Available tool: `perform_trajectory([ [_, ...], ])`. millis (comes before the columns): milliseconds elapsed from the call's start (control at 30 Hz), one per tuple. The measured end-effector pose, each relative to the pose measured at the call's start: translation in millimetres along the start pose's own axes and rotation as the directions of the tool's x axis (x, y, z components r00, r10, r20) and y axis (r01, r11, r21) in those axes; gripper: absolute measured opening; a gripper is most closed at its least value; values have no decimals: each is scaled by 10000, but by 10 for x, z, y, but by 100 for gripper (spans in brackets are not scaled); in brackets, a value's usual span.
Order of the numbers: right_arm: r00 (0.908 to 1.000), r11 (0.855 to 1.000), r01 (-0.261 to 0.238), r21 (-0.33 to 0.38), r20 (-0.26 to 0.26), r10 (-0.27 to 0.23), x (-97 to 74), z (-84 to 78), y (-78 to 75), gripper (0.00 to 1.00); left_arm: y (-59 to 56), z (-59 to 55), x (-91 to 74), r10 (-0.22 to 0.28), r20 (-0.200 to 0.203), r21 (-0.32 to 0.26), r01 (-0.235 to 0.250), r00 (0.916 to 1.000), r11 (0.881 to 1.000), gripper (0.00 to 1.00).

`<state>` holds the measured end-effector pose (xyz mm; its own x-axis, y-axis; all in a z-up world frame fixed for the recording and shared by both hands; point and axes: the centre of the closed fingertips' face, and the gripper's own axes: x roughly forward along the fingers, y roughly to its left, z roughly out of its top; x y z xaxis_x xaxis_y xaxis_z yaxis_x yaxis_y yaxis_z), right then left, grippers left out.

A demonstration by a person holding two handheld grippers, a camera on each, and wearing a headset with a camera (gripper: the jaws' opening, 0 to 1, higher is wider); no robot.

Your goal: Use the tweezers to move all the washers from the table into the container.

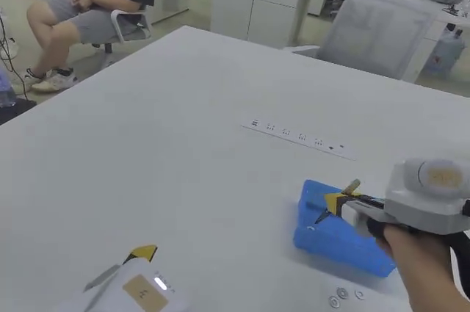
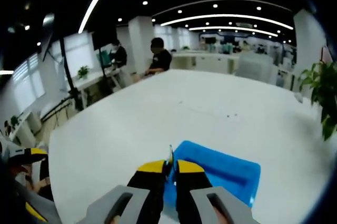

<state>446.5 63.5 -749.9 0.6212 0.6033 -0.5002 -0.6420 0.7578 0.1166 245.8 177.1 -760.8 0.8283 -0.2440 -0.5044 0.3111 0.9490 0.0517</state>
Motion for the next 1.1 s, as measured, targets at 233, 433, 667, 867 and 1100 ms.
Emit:
perform_trajectory([
  [233,9977,9998,97,-150,665,-87,-522,69,101,3,1,12,-3,-8,82,7,8,10000,10000,99],
  [433,9994,9997,232,57,256,-233,-687,-254,152,3,10,21,-8,9,146,-25,-9,9999,10000,99],
  [667,9968,9978,483,461,-667,-451,-655,-694,143,3,-3,16,-3,-57,120,23,57,9999,10000,99],
  [867,9956,9958,575,713,-777,-519,-579,-785,92,3,-6,10,1,-94,81,-29,95,9999,10000,99],
  [1100,9925,9941,828,698,-955,-759,-487,-881,2,3,1,1,4,-54,35,-29,54,10000,10000,99],
])
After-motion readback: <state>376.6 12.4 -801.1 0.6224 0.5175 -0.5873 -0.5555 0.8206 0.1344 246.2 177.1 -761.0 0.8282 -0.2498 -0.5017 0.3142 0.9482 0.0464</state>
